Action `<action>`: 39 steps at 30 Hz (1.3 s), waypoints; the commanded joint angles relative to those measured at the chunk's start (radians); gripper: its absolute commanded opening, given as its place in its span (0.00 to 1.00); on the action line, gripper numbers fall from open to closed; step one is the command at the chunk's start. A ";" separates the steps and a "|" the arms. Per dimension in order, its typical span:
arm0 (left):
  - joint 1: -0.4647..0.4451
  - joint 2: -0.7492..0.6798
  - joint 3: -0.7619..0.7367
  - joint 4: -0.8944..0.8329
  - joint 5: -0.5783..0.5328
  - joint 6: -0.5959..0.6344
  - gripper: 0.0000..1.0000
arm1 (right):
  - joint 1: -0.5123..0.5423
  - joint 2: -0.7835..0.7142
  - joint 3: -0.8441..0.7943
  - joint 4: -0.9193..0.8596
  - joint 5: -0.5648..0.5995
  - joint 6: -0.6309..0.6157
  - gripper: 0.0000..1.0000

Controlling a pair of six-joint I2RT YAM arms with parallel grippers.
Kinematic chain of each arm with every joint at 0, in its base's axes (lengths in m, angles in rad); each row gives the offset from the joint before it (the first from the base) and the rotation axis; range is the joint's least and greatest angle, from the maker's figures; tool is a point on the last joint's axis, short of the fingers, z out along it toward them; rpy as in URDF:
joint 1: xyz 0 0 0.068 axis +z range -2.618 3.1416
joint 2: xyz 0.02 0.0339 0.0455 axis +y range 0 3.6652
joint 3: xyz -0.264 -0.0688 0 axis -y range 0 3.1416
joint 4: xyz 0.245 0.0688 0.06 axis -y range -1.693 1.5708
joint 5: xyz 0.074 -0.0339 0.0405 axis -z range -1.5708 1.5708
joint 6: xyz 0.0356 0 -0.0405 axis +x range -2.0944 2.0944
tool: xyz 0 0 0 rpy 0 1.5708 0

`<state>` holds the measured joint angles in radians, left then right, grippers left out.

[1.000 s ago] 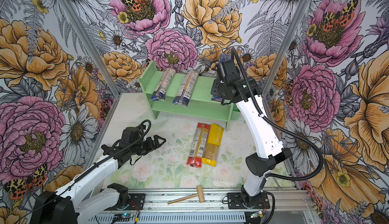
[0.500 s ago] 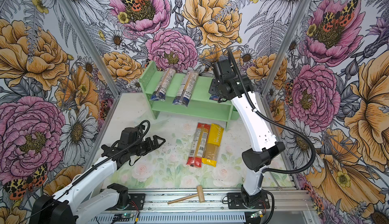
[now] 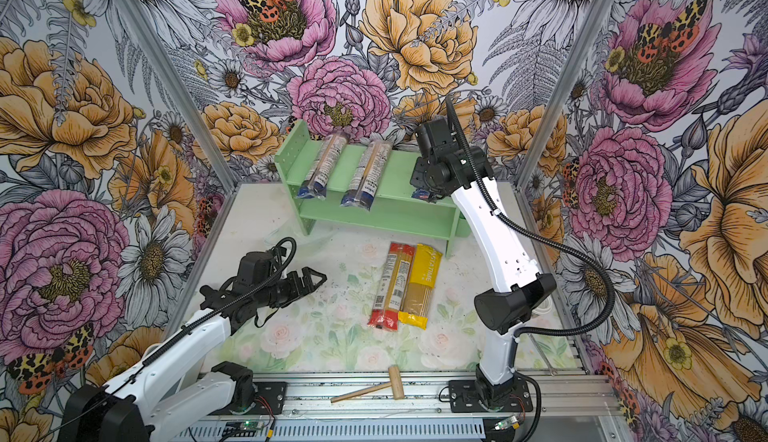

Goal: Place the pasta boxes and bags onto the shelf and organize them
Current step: 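Carry the upright Barilla box with the right gripper onto the shelf's upper tier, then lower the Barilla box beside the clear-wrapped packs with the right gripper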

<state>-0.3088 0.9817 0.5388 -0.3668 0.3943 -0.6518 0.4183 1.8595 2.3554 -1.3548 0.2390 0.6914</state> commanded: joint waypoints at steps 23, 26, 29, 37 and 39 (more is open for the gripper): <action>0.011 -0.031 0.016 -0.017 0.000 0.012 0.99 | -0.006 0.033 0.073 0.056 0.001 0.023 0.00; 0.011 -0.031 0.018 -0.017 0.002 0.013 0.99 | -0.007 0.036 0.073 0.050 -0.004 0.024 0.00; 0.011 -0.031 0.020 -0.016 0.002 0.012 0.99 | -0.006 0.040 0.073 0.046 -0.008 0.025 0.00; 0.011 -0.028 0.018 -0.016 0.002 0.014 0.99 | -0.007 0.054 0.072 0.042 -0.017 0.026 0.00; 0.012 -0.028 0.018 -0.017 0.002 0.014 0.99 | -0.007 0.059 0.073 0.040 -0.018 0.025 0.00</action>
<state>-0.3088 0.9634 0.5388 -0.3817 0.3939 -0.6518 0.4171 1.9324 2.3722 -1.4132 0.1864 0.7177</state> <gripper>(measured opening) 0.987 0.378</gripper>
